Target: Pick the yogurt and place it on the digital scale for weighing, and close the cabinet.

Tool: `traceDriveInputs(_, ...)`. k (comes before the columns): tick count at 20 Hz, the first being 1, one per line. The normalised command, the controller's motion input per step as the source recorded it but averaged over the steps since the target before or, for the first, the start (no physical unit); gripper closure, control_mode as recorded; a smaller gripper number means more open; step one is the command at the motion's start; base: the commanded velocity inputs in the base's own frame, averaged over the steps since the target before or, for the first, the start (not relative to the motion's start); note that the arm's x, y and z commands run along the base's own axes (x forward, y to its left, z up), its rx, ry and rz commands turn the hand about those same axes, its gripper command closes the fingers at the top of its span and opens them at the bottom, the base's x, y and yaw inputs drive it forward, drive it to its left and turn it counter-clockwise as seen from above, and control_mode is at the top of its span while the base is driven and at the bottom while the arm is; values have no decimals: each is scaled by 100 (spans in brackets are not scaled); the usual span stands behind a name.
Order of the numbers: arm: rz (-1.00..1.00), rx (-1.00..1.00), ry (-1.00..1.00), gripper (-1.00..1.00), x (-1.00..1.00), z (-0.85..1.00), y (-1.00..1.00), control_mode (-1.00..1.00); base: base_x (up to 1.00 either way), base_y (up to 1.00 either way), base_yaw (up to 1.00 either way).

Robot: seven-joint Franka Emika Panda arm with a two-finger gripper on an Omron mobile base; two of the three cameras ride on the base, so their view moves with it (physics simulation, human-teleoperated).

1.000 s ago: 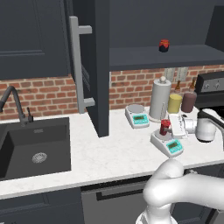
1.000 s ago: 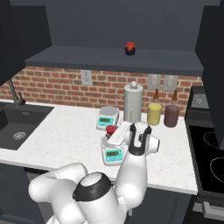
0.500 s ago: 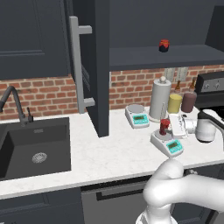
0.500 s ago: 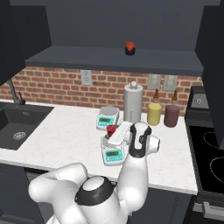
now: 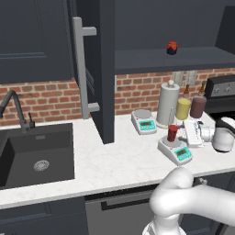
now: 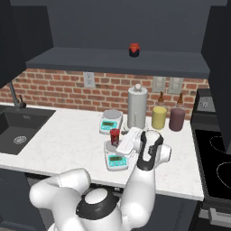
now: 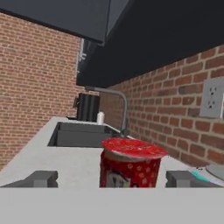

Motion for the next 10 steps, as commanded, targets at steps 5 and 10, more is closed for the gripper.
traceDriveInputs(5, -9, 11, -23, -100, -78, 28, -36, -100, 0, 0, 0)
traceDriveInputs(10, -1, 31, -42, -100, -86, 41, -57, -100, 0, 0, 0)
